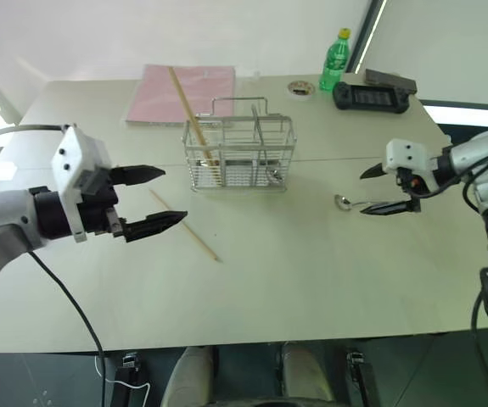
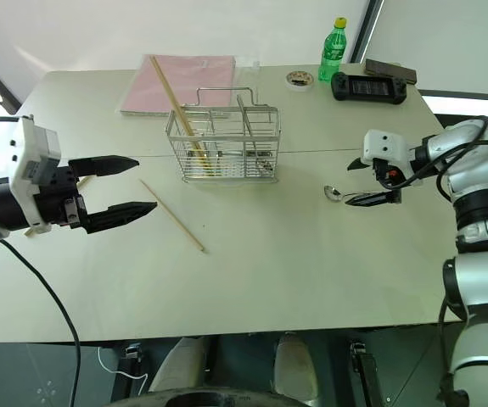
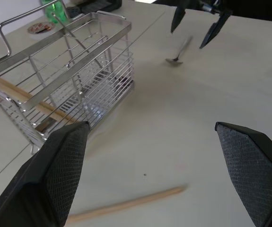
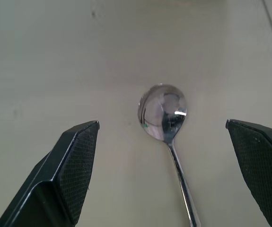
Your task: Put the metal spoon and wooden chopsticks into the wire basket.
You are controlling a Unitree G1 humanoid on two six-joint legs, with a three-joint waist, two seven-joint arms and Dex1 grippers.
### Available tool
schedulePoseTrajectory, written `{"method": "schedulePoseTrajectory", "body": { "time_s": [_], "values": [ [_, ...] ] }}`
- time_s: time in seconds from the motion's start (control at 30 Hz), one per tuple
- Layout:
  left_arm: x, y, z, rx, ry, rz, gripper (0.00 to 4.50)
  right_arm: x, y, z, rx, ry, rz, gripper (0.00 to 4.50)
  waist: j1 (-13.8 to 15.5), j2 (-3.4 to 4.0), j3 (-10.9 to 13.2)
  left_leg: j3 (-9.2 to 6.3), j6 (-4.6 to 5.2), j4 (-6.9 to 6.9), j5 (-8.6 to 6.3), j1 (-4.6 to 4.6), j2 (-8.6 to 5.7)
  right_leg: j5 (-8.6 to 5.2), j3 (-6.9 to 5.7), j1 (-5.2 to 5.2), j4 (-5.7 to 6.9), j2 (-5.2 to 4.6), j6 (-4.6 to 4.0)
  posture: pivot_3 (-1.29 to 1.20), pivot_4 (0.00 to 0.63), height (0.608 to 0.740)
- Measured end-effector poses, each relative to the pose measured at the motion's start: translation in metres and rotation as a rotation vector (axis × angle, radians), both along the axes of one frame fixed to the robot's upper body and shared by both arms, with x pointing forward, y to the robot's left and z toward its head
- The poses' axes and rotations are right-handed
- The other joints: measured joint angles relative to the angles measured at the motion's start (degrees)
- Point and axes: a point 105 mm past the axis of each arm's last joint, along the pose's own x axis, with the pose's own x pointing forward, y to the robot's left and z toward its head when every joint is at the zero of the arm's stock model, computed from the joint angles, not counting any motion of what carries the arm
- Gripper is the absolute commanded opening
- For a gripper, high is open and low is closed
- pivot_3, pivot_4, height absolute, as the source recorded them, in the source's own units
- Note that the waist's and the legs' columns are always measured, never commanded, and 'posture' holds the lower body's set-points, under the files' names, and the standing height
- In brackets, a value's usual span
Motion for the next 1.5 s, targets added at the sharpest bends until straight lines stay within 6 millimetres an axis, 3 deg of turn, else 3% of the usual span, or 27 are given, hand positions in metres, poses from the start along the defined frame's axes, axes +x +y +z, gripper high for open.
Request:
{"method": "schedulePoseTrajectory", "body": {
  "time_s": [0.47,0.77,0.9,1.1,1.5],
  "values": [
    [-0.014,-0.006,-0.008,0.023,0.064,-0.079,4.50,0.020,-0.006,-0.032,-0.195,0.013,-0.126,4.46,-1.3,0.02,0.0,-0.02,-0.06,0.06,0.06,0.11,0.00,0.01,0.06,0.05,0.19,0.04,0.00,0.00,0.150,0.721],
    [-0.013,-0.007,-0.008,0.023,0.057,-0.067,4.50,0.032,0.008,-0.030,-0.210,-0.027,-0.131,4.46,-1.0,0.01,0.0,-0.03,-0.08,0.06,0.07,0.12,0.00,0.01,0.08,0.07,0.21,0.05,0.01,0.00,0.150,0.721],
    [-0.015,-0.008,-0.008,0.026,0.054,-0.072,4.50,0.032,0.008,-0.032,-0.214,-0.027,-0.136,3.20,-1.1,0.01,0.0,-0.03,-0.10,0.08,0.09,0.13,0.00,0.02,0.09,0.08,0.24,0.06,0.02,0.00,0.150,0.721],
    [-0.014,-0.008,-0.007,0.024,0.047,-0.068,4.50,0.029,0.008,-0.034,-0.210,0.002,-0.132,0.04,-1.1,0.02,0.0,-0.04,-0.11,0.08,0.09,0.14,0.00,0.03,0.09,0.07,0.26,0.06,0.03,0.00,0.150,0.721],
    [-0.011,-0.009,0.001,0.019,0.017,-0.067,4.50,0.022,0.017,-0.035,-0.164,0.050,-0.052,0.04,-1.1,-0.01,0.0,-0.07,-0.12,0.08,0.10,0.20,0.01,0.05,0.12,0.13,0.28,0.11,0.08,0.00,0.150,0.721]
  ]
}}
